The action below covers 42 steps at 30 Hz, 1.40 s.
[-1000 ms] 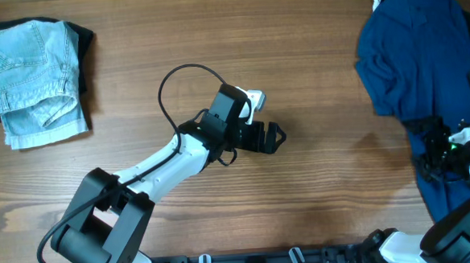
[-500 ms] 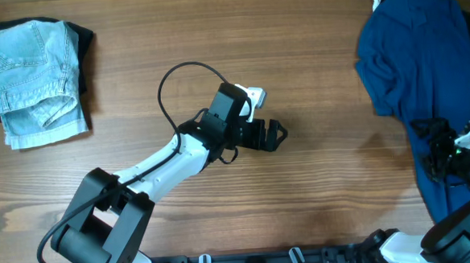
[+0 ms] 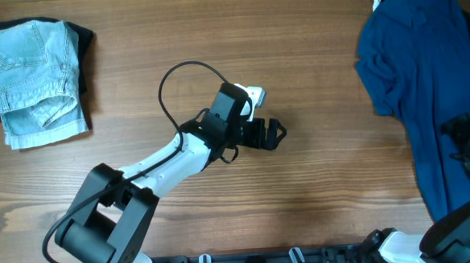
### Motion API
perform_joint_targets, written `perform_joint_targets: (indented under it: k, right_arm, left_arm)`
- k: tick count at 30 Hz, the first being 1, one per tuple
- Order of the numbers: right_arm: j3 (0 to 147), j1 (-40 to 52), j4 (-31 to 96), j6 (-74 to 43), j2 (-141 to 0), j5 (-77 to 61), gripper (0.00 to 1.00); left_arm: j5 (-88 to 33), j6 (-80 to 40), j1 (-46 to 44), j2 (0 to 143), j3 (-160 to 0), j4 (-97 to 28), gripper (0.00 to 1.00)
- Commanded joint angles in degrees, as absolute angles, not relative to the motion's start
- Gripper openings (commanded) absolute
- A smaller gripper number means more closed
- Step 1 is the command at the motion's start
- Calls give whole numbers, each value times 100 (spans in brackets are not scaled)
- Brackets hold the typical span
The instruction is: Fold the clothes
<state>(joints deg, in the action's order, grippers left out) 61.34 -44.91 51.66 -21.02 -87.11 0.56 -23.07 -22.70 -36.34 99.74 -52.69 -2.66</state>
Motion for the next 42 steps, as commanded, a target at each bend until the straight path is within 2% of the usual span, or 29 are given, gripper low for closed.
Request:
perform_joint_targets:
  k: [1,3,7,9,13,20,21,24,26,27,28,29,31,32,34,42]
  right_arm:
    - [6169,-4431,5280,-1951,-8809,95,99]
    - [6040,-4333,5223,-1973,-8960,21,95]
    - [5774,-4128,4956,-2060,-9174,-108,95]
    - [5749,-4108,4864,-2139,-9319,-311,90]
    - [5749,-4110,4757,-2115,-9712,-456,93]
    - [5749,-4110,4611,-2012,-10121,-456,68]
    - [5749,-4110,4587,-2008,-10180,-456,68]
    - [5749,-4110,4501,-2016,-10248,-458,77]
    - [5741,-4110,4449,-2014,-10300,-458,75]
    - [5730,-4110,4416,-2016,-10335,-458,66]
    - [5723,-4110,4392,-2014,-10401,-456,53]
    - [5723,-4110,4368,-2016,-10471,-460,50]
    - [5723,-4108,4351,-2086,-10656,-458,35]
    - [5723,-4108,4324,-2128,-10759,-502,21]
    - [5723,-4108,4287,-2121,-10794,-569,5]
    - [5745,-3844,4259,-2257,-10746,-799,5]
  left_arm:
    - [-2241,-2276,-3664,10106,-5358,-235,100]
    - [-2244,-2276,-3664,10106,-5358,-185,100]
    - [-2244,-2276,-3664,10106,-5358,-191,100]
    - [-2244,-2276,-3664,10106,-5358,-189,100]
    - [-2244,-2276,-3664,10106,-5358,-211,100]
    - [-2244,-2279,-3664,10106,-5358,-255,100]
    - [-2244,-2279,-3664,10106,-5358,-259,100]
    - [-2244,-2279,-3664,10106,-5358,-318,100]
    - [-2244,-2279,-3664,10106,-5358,-346,100]
    - [-2246,-2281,-3664,10106,-5358,-353,100]
    - [-2246,-2279,-3664,10106,-5358,-353,100]
    - [-2246,-2279,-3664,10106,-5358,-353,100]
    - [-2246,-2281,-3664,10106,-5358,-355,100]
    - [-2246,-2281,-3664,10106,-5358,-364,100]
    - [-2248,-2281,-3664,10106,-5358,-364,100]
    - [-2375,-2281,-3664,10106,-5358,-283,100]
